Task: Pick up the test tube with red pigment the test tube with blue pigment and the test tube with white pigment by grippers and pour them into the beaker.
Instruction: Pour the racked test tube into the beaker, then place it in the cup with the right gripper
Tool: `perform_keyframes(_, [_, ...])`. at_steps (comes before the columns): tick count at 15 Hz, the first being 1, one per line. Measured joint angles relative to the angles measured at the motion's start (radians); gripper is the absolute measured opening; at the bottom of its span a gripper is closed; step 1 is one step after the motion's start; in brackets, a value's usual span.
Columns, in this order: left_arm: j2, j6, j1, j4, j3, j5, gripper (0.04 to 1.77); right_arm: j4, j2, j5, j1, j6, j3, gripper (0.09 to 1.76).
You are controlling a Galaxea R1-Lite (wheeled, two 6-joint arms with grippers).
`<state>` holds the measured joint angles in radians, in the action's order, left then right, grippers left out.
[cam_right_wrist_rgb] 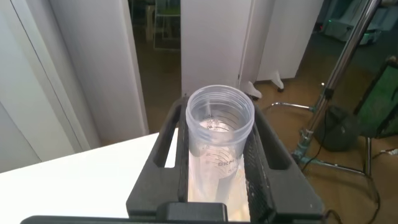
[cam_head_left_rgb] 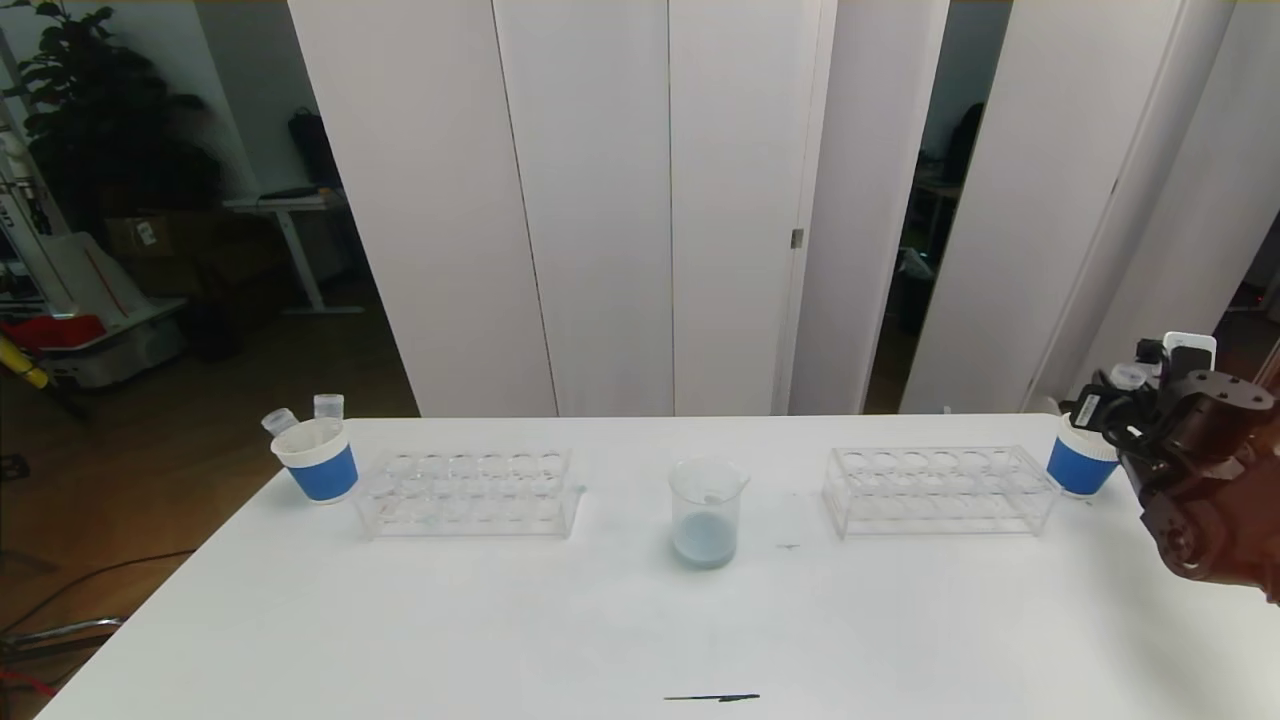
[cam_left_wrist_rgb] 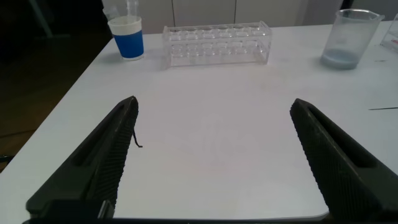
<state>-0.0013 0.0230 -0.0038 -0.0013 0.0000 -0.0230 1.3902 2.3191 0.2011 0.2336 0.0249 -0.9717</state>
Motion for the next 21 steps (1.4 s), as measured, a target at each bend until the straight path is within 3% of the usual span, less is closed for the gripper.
perform_keyframes(9, [0.0, 0.0, 0.0, 0.0, 0.0, 0.0, 1.75, 0.001, 0.021, -0.002, 0.004, -0.006, 0.025, 0.58])
perform_keyframes(10, [0.0, 0.0, 0.0, 0.0, 0.0, 0.0, 1.75, 0.001, 0.021, -0.004, 0.006, -0.007, 0.025, 0.65])
perform_keyframes(11, [0.0, 0.0, 0.0, 0.0, 0.0, 0.0, 1.75, 0.0, 0.021, -0.006, 0.009, -0.007, 0.025, 0.87])
perform_keyframes(13, [0.0, 0.0, 0.0, 0.0, 0.0, 0.0, 1.75, 0.0, 0.021, -0.006, 0.013, -0.005, 0.02, 1.54])
perform_keyframes(14, [0.0, 0.0, 0.0, 0.0, 0.0, 0.0, 1.75, -0.001, 0.021, -0.006, 0.017, -0.003, 0.016, 1.72])
perform_keyframes(18, [0.0, 0.0, 0.0, 0.0, 0.0, 0.0, 1.75, -0.011, -0.007, -0.067, 0.051, 0.001, 0.004, 1.75])
perform_keyframes(21, [0.0, 0.0, 0.0, 0.0, 0.0, 0.0, 1.75, -0.11, -0.124, -0.138, 0.086, 0.015, 0.003, 1.75])
